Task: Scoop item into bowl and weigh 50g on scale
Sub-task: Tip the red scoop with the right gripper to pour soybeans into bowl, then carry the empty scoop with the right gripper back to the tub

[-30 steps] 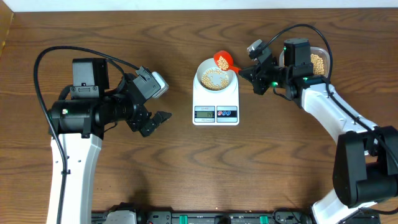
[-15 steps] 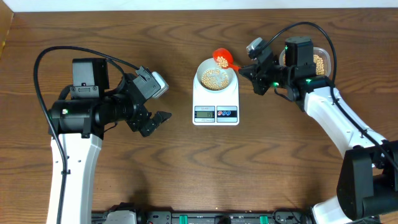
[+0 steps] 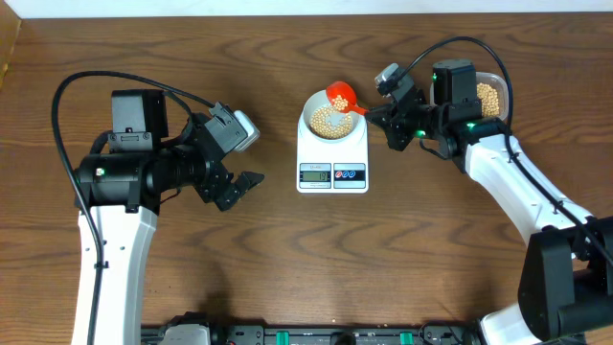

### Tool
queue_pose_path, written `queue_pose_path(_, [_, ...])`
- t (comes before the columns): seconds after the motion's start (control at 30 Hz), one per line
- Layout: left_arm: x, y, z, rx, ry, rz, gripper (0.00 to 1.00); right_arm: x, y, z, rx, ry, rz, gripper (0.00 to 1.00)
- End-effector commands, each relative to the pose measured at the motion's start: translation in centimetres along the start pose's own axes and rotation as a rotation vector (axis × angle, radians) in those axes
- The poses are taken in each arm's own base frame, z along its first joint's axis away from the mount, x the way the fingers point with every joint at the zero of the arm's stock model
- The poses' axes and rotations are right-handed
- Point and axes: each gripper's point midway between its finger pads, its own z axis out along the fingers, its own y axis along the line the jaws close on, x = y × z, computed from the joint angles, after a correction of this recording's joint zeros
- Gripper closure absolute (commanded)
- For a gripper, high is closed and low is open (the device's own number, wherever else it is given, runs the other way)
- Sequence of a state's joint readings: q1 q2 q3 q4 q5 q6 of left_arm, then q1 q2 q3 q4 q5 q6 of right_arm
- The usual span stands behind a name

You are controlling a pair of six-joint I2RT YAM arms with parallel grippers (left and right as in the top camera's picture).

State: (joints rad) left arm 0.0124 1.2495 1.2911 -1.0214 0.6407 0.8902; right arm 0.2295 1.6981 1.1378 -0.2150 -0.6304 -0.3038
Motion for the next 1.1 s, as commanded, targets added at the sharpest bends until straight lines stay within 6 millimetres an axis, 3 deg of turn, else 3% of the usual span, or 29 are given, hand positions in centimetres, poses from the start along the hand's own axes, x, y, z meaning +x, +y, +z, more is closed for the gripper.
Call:
queue_pose_path(0.0, [0.0,0.2,-0.1,-0.004,0.006,-0.014,0.04,-1.3,0.2,-0.9,0.031,-0.022,-0.045,0.99])
queue_pose_path(0.2, [0.0,0.2,-0.2,-0.004,0.006,-0.014,0.04,-2.0,0.6,-1.2,0.036,-0.037,-0.063,0.99])
queue_pose_path(0.3, [0.0,0.2,-0.2,-0.004,0.005,-0.013,0.04,-0.9,-0.3,-0.7,0.108,0.017,-0.086,0.99])
queue_pose_path(0.47, [0.0,0.2,-0.2,-0.004,0.006,-0.013,0.04,-2.4,0.7,-1.4,0.097,-0.025,-0.123,0.99])
queue_pose_path(0.6, [0.0,0.2,-0.2,-0.004,0.006,-0.014,0.04,-1.3,-0.3,-1.0,0.166,0.033,-0.14,0.99])
queue_pose_path(1.07, [0.0,0.2,-0.2,-0.004,0.006,-0.013,0.04,-1.6,0.9,-0.1,0.213,0.069,-0.253,0.99])
